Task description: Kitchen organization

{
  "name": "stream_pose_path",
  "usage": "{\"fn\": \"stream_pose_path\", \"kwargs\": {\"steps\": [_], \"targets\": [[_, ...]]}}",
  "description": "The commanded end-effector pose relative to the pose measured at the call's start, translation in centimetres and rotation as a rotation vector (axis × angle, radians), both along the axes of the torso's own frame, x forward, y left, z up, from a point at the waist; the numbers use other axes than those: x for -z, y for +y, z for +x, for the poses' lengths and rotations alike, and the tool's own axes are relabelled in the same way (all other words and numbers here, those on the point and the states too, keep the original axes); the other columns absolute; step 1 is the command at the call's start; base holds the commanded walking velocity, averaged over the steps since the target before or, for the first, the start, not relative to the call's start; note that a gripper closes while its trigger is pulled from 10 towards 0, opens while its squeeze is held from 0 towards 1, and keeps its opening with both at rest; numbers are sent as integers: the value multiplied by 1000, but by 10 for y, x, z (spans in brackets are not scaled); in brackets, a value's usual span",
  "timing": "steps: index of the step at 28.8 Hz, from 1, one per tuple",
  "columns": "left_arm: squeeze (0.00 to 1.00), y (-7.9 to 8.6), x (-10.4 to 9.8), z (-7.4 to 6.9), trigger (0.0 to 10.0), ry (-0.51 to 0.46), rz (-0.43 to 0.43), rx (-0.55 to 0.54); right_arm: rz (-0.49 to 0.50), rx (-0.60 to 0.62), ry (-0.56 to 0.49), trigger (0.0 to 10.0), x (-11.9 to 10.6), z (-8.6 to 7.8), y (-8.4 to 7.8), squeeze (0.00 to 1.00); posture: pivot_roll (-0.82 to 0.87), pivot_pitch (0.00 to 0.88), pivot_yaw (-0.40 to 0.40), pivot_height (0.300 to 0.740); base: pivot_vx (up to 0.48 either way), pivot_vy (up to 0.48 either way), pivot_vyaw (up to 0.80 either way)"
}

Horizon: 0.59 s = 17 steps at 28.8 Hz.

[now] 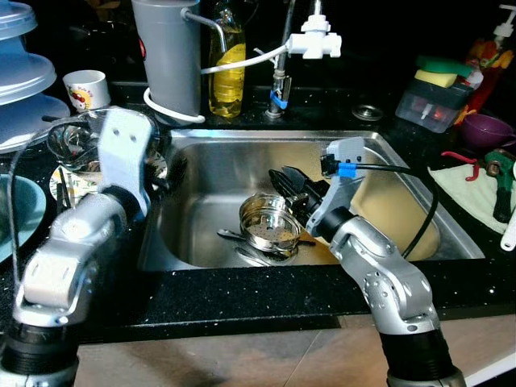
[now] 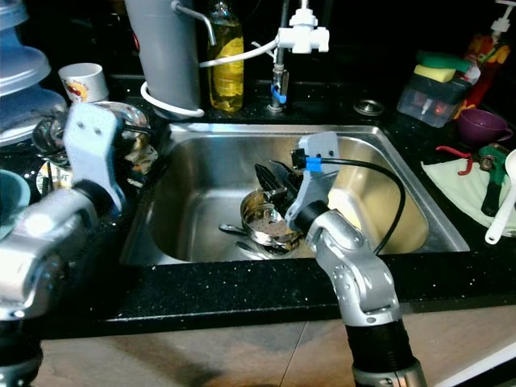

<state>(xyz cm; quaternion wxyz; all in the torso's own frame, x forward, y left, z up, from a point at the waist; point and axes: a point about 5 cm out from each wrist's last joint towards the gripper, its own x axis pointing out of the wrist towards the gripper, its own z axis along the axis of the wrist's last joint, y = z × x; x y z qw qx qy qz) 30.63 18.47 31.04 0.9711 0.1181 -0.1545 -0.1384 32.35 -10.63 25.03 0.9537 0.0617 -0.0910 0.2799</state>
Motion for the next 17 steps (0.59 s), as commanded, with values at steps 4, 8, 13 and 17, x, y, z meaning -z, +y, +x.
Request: {"fn": "stream_pose_path", "kwargs": {"steps": [4, 8, 13, 17], "targets": [[0, 0, -4, -8, 10000, 6, 107, 110, 10, -9, 13, 10000, 1, -1, -4, 0, -19, 164, -54, 740, 0, 0, 0], [0, 24, -18, -30, 10000, 70, 443, 185, 3, -36, 17, 10000, 2, -3, -5, 0, -16, 163, -59, 740, 0, 0, 0], [0, 43, -46, -50, 10000, 134, 493, 265, 3, -60, 19, 10000, 3, -5, -3, 0, -6, 162, -64, 740, 0, 0, 0], [0, 43, -43, -65, 10000, 212, 520, 381, 4, -71, 22, 10000, 4, -5, -2, 0, -1, 164, -65, 740, 0, 0, 0]]}}
